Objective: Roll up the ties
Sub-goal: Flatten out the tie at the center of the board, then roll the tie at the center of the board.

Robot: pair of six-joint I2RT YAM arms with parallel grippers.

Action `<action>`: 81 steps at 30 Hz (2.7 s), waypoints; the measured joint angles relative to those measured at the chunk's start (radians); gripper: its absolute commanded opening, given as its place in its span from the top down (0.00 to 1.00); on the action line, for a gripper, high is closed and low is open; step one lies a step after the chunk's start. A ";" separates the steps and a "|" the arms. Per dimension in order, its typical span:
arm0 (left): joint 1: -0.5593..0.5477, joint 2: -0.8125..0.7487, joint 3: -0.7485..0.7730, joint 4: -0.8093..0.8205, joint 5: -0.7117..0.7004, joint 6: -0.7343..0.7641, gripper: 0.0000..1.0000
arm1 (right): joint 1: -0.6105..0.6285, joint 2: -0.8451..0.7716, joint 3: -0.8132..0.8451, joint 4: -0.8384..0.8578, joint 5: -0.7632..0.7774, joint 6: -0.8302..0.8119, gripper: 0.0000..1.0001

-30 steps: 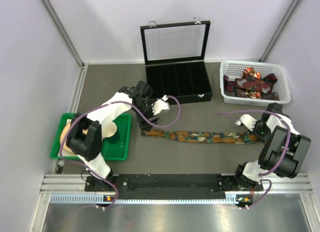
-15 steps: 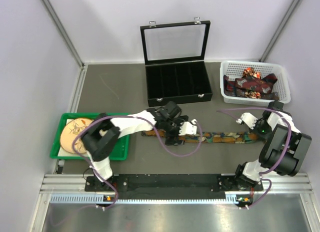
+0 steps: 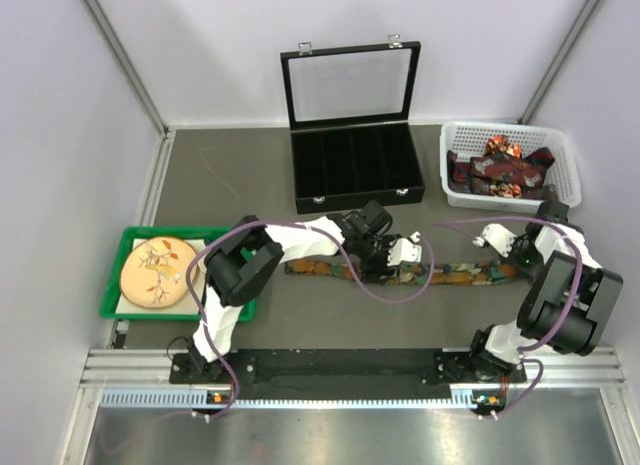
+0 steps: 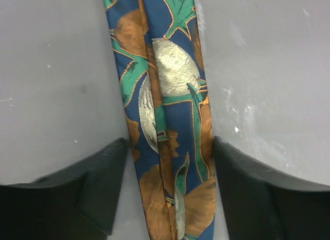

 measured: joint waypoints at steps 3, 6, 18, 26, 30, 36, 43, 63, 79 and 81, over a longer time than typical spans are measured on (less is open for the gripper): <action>0.003 0.008 0.012 -0.005 0.006 -0.005 0.53 | 0.000 0.000 -0.002 0.031 0.000 -0.023 1.00; 0.006 0.008 0.010 -0.006 0.020 -0.018 0.59 | -0.002 0.000 -0.008 0.070 0.000 -0.056 1.00; 0.011 -0.071 -0.101 0.033 0.074 -0.156 0.06 | -0.052 0.010 -0.047 0.194 0.029 -0.190 1.00; 0.211 -0.386 -0.285 -0.079 0.042 -0.151 0.01 | -0.118 0.095 -0.019 0.249 0.062 -0.220 1.00; 0.335 -0.616 -0.355 -0.125 -0.005 -0.104 0.01 | -0.125 0.127 -0.011 0.298 0.087 -0.225 1.00; 0.367 -0.823 -0.401 -0.154 -0.044 -0.107 0.01 | -0.126 0.151 0.000 0.355 0.109 -0.223 0.46; 0.382 -0.965 -0.433 -0.101 -0.137 -0.255 0.01 | -0.126 0.077 0.092 0.261 0.073 -0.142 0.01; 0.384 -0.825 -0.373 -0.154 -0.055 -0.106 0.01 | 0.450 -0.269 0.442 0.078 -0.360 0.802 0.01; 0.338 -0.441 -0.459 -0.151 0.074 0.192 0.14 | 0.626 -0.067 -0.035 0.344 -0.887 1.776 0.73; 0.322 -0.412 -0.451 -0.152 0.074 0.196 0.17 | 0.643 -0.058 -0.062 0.380 -0.895 1.825 0.85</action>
